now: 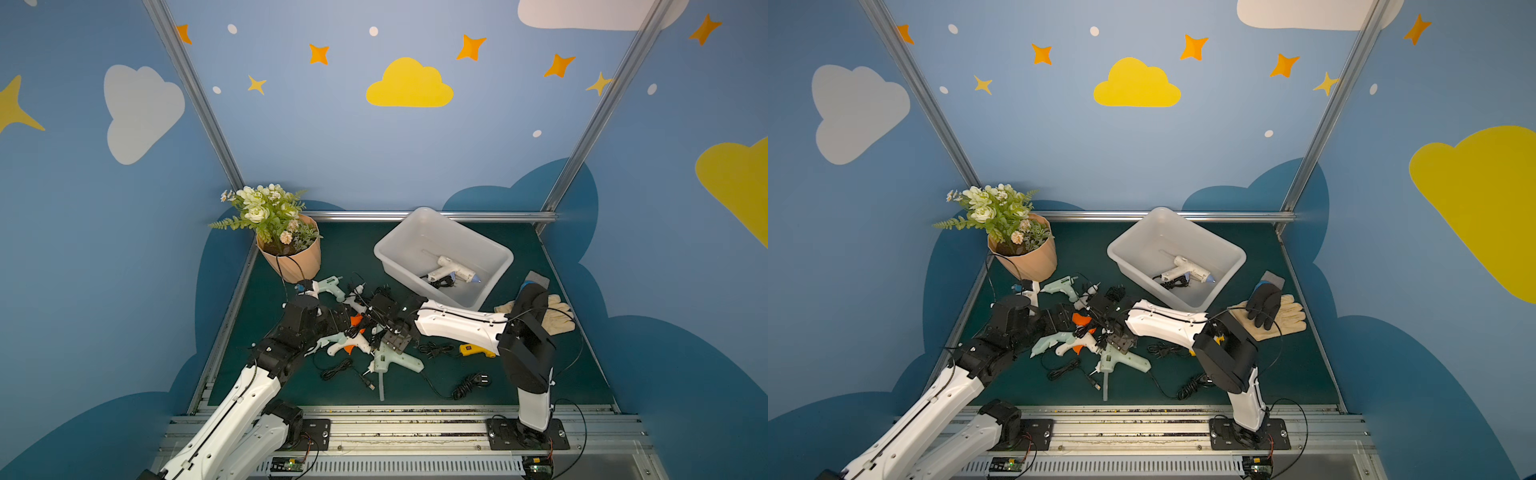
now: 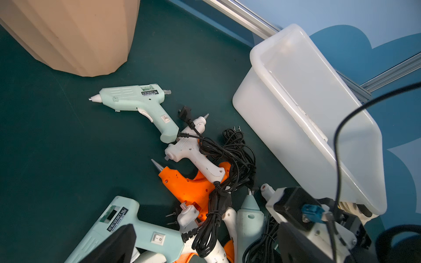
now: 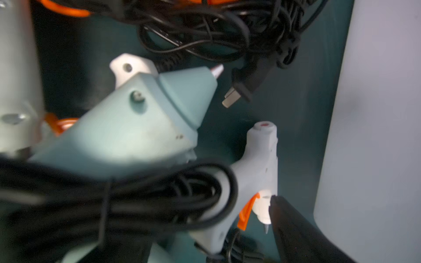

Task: Put the hot melt glue gun into the storage box
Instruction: Pick up the hot melt adhesive gun from the center of the board.

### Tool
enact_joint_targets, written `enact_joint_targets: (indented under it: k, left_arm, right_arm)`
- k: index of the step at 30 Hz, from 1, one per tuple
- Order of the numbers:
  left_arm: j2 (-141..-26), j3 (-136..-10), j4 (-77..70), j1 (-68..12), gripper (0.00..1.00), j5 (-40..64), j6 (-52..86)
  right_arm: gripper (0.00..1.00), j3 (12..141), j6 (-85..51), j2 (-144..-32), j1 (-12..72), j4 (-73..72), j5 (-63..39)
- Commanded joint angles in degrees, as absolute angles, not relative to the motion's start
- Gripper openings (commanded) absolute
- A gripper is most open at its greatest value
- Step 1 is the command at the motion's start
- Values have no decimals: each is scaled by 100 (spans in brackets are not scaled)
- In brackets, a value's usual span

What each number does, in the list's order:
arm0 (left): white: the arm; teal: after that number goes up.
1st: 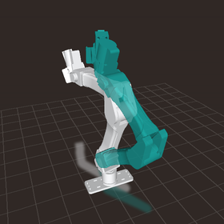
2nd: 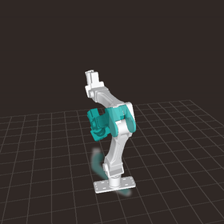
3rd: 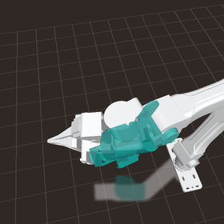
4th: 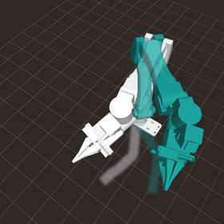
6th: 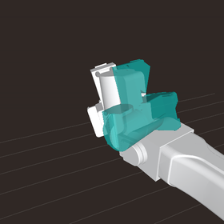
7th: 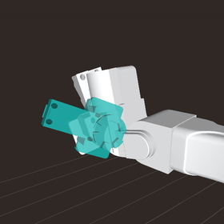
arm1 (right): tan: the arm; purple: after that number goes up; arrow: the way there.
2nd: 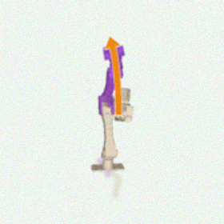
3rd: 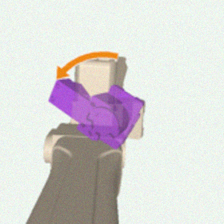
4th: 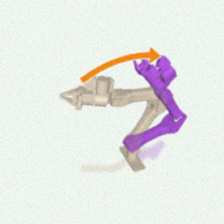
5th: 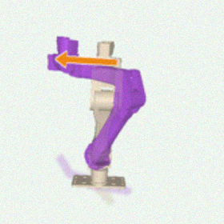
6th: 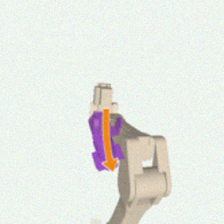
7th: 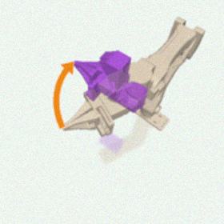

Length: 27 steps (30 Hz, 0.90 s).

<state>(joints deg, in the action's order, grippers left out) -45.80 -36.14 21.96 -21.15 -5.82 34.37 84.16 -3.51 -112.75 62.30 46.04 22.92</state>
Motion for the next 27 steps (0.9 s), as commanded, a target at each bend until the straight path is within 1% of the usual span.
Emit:
enact_joint_targets:
  k: [1, 7, 9, 12, 14, 15, 18, 27]
  left_arm:
    - [-4526, -3595, 2175, -2082, 100, -522, 3447]
    - [-4426, -3562, 2223, -2048, 100, -551, 3445]
    - [-4406, -3559, 2246, -2024, 100, -555, 3447]
    - [-4381, -3575, 2293, -2013, 100, -557, 3444]
    - [-4366, -3576, 2313, -2006, 100, -570, 3437]
    - [-4347, -3572, 2319, -2003, 100, -575, 3441]
    - [-4330, -3568, 2301, -1987, 100, -572, 3441]
    - [-4326, -3543, 2273, -1978, 100, -541, 3440]
  right_arm:
    - [80, 8495, -202, -11449, 6219, 4470, 2689]
    - [68, 8462, -157, -11549, 6078, 4047, 2894]
    - [60, 8440, -134, -11574, 6050, 3914, 2933]
    - [37, 8371, -87, -11519, 6057, 3714, 2953]
    - [19, 8360, -85, -11449, 6056, 3674, 3032]
    - [12, 8359, -92, -11397, 6060, 3674, 3095]
    - [0, 8308, -143, -11181, 6073, 3696, 3271]
    - [0, 8332, -434, -10114, 6143, 4027, 3370]
